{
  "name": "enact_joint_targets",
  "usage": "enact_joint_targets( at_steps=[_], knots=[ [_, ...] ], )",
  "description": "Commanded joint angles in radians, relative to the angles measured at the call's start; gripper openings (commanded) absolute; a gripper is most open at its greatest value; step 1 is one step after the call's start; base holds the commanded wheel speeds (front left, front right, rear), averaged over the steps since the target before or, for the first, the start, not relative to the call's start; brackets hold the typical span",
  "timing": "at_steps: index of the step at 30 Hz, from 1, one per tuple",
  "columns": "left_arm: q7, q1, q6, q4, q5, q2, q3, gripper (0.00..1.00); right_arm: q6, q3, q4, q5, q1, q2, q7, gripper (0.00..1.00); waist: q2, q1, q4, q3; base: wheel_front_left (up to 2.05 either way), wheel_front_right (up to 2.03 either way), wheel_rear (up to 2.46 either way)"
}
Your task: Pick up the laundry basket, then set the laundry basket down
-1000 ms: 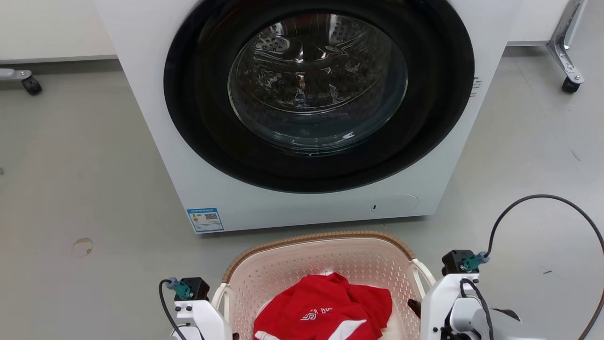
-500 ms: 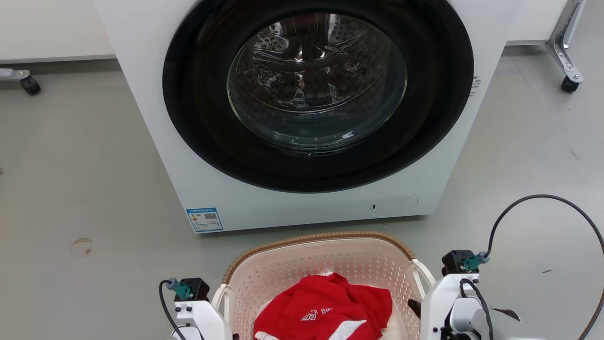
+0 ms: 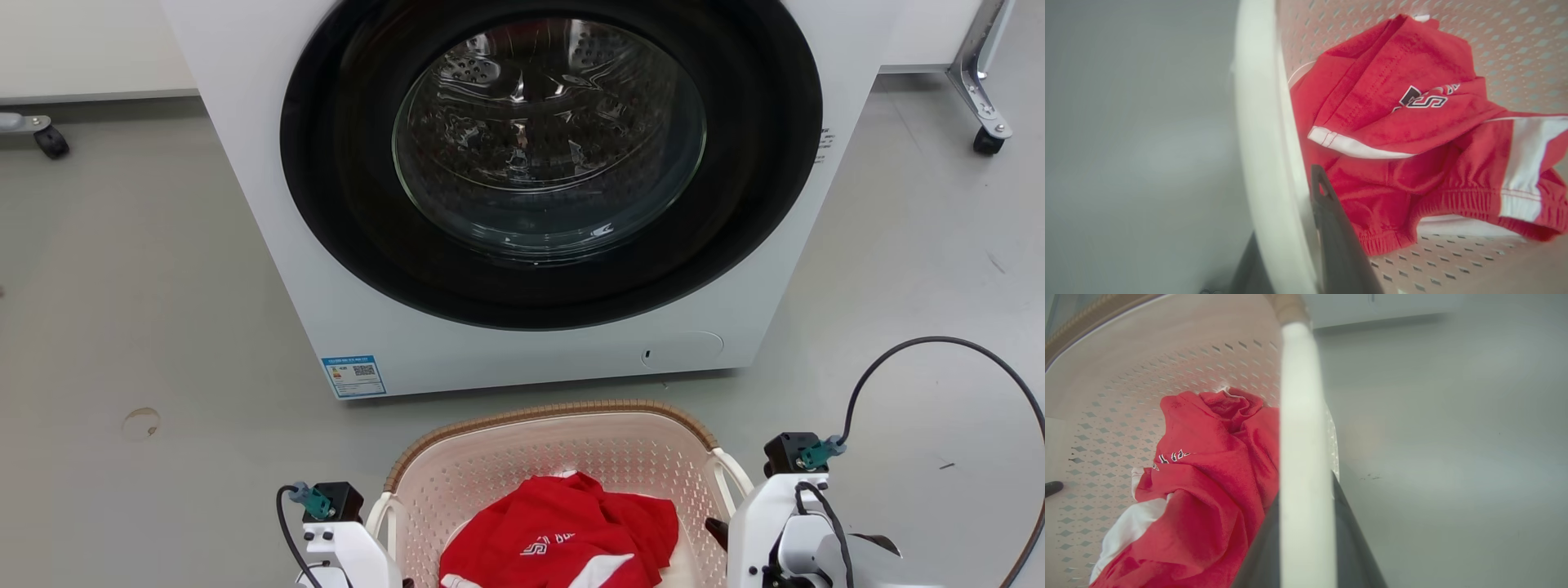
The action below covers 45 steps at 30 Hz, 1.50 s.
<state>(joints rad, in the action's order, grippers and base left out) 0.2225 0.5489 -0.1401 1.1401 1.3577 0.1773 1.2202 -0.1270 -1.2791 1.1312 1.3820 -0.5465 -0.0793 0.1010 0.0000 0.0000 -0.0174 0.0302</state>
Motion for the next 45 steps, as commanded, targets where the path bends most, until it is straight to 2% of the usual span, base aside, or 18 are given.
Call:
enact_joint_targets(
  at_steps=[1,45],
  knots=[
    [-0.014,0.018,0.009,0.071,0.003,0.158,-0.018,0.00,-0.004,0.000,0.061,-0.012,-0.007,0.130,-0.005,0.00,0.0000,0.0000,0.000,0.001,0.00,0.00,0.00],
    [-0.046,0.048,0.009,0.083,0.011,0.142,0.002,0.00,-0.004,-0.001,0.069,-0.019,-0.028,0.130,-0.030,0.00,0.0000,0.0000,0.001,0.048,0.00,0.00,0.00]
  ],
)
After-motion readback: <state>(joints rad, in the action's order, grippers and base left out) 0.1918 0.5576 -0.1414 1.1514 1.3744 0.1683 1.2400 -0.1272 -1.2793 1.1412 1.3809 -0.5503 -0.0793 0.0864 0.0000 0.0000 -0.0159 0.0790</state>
